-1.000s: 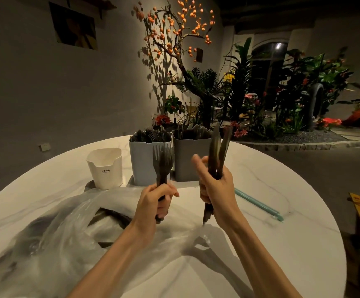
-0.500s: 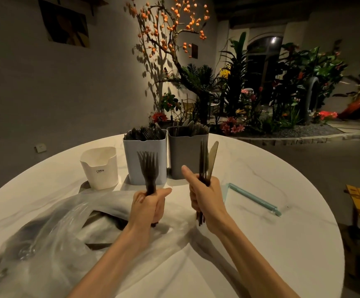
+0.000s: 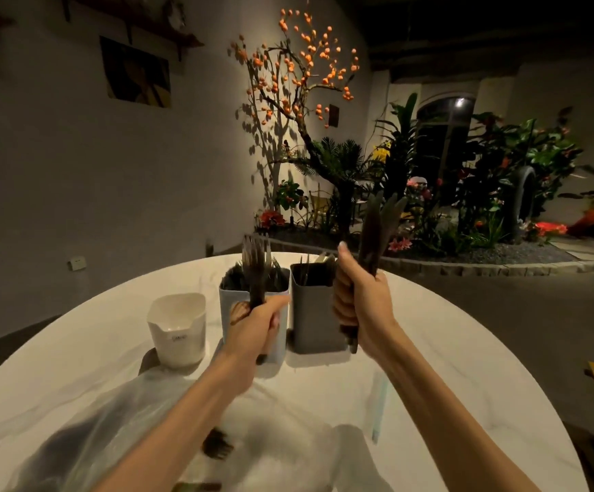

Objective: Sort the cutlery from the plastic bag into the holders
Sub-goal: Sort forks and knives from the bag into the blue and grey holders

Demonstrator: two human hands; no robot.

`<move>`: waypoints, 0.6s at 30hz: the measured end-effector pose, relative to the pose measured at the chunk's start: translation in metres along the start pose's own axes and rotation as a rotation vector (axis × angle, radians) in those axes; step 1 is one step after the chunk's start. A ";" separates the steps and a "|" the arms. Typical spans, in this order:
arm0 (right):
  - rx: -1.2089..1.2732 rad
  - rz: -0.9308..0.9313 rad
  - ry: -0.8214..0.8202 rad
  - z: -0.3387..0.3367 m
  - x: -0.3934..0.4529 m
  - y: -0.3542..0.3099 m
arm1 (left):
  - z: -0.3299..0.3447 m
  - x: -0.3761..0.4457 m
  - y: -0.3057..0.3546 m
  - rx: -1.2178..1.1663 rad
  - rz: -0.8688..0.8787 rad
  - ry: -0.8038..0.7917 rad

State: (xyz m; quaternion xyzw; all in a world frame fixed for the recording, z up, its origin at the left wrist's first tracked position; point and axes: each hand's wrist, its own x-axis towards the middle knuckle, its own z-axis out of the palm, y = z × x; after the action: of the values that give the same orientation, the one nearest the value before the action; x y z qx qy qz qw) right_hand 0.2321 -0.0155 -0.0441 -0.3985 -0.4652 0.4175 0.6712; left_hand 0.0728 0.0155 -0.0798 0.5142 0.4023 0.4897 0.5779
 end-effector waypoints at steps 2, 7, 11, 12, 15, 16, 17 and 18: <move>0.001 -0.079 0.007 0.006 0.030 -0.027 | 0.001 0.019 0.029 0.018 0.059 -0.015; -0.056 -0.150 0.084 0.015 0.108 -0.047 | 0.008 0.060 0.073 0.047 0.136 -0.068; -0.063 -0.087 0.119 0.023 0.144 -0.021 | 0.010 0.075 0.073 0.037 0.089 -0.066; -0.059 -0.063 0.131 0.024 0.149 -0.012 | 0.010 0.077 0.070 0.041 0.081 -0.073; -0.156 -0.035 0.148 0.023 0.158 0.007 | 0.005 0.083 0.065 0.073 0.051 -0.093; -0.186 -0.048 0.146 0.022 0.161 0.012 | 0.003 0.086 0.064 0.078 0.035 -0.098; -0.182 -0.054 0.151 0.020 0.164 0.014 | 0.001 0.089 0.064 0.082 0.018 -0.103; -0.162 -0.051 0.163 0.019 0.167 0.015 | -0.001 0.091 0.064 0.088 0.002 -0.110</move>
State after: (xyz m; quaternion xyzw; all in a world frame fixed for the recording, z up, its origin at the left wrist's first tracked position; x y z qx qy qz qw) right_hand 0.2475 0.1477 -0.0045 -0.4722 -0.4514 0.3276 0.6825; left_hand 0.0797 0.1046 -0.0137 0.5657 0.3902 0.4431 0.5756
